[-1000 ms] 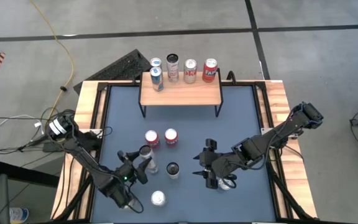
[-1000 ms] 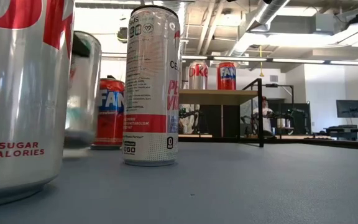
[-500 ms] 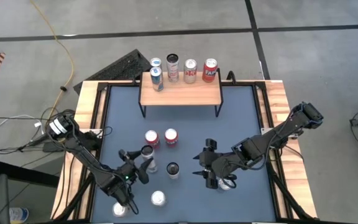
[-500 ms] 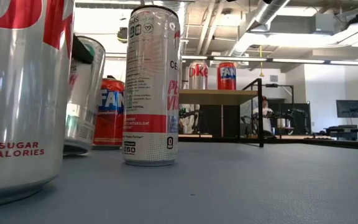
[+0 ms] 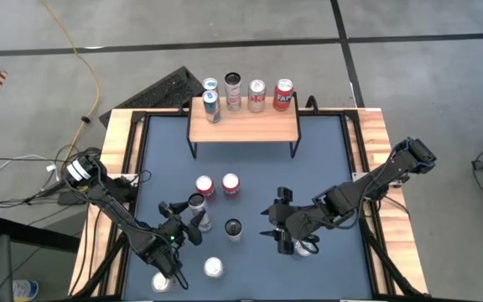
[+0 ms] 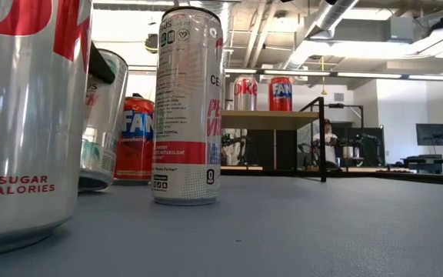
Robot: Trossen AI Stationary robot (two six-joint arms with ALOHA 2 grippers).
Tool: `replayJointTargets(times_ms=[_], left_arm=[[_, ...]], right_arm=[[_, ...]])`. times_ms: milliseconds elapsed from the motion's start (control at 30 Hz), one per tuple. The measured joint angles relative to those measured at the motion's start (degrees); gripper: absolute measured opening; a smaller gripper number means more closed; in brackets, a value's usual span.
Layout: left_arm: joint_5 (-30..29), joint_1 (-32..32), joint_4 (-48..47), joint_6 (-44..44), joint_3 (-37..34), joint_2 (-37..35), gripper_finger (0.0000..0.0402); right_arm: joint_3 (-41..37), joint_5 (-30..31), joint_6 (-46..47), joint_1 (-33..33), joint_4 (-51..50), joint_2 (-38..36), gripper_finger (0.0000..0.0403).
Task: Place canned beverage on shelf
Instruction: Put the left pink soda can on the shelf aligned with the other pink soda can
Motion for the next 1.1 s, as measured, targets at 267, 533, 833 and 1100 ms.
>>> replayJointTargets(times_ms=[267,533,833,1100], left_arm=[[1.17,0.01,-3.75,-1.27,2.85,-0.02,0.0291],[2.66,0.01,-5.48,-1.95,4.77,-0.02,0.0291],[3.1,-0.33,-5.96,-1.34,5.85,-0.02,0.0291],[1.38,-0.38,-5.91,-0.64,5.85,-0.02,0.0291]], right_arm=[[0.0,-0.22,-0.09,0.0,-0.02,0.0,0.0255],[0.0,-0.24,-0.17,0.0,-0.07,0.0,0.0255],[0.0,-0.26,-0.07,0.0,-0.07,0.0,0.0255],[0.0,-0.26,-0.02,0.0,-0.07,0.0,0.0255]])
